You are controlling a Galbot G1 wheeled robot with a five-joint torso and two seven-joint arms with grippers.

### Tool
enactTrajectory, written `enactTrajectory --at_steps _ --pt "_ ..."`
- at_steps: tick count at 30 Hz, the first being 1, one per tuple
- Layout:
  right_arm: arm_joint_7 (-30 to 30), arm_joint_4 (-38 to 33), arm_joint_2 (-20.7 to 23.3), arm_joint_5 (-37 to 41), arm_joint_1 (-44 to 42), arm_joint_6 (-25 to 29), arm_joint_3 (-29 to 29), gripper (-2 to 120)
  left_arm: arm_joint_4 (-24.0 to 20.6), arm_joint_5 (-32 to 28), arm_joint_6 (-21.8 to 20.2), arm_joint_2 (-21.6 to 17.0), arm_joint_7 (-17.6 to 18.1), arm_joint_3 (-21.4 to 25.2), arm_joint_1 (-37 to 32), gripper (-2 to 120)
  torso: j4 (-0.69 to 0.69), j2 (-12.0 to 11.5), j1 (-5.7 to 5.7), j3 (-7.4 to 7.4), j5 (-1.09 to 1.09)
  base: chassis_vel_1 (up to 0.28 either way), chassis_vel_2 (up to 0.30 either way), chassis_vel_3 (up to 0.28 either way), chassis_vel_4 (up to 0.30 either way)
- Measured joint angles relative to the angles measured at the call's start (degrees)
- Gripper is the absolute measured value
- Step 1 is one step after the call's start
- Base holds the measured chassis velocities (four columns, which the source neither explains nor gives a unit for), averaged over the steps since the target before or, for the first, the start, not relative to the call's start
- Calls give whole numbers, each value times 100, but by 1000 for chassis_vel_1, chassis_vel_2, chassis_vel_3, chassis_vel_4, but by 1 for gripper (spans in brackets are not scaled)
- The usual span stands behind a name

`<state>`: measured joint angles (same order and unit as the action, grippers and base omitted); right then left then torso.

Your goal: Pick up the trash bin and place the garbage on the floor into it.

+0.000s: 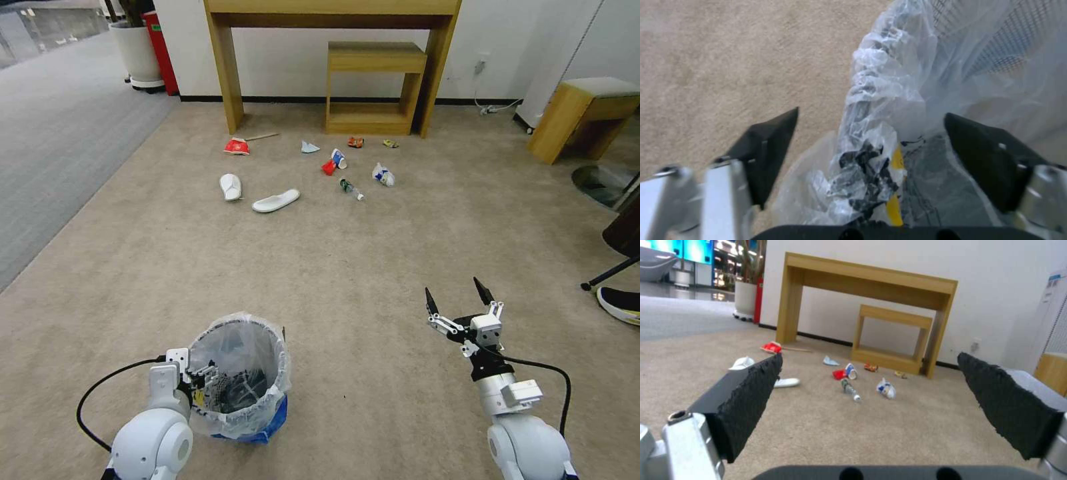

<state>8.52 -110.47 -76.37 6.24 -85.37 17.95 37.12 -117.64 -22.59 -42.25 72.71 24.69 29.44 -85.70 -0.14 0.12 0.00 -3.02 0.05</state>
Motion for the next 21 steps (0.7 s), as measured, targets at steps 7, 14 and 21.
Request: enactTrajectory --at_steps 7,14,21 --pt "39 8 -19 -49 0 44 4 100 127 232 7 -121 -73 59 -65 59 0 0 0 0 0 0 0 0 0" --pt "59 7 -45 -102 -10 93 1 100 70 308 7 -204 -153 161 -202 34 0 0 0 0 -2 0 0 0 0" --pt "59 7 -67 -136 -9 120 2 100 -139 164 30 -199 -186 297 -301 12 0 0 0 0 -1 0 0 0 0"
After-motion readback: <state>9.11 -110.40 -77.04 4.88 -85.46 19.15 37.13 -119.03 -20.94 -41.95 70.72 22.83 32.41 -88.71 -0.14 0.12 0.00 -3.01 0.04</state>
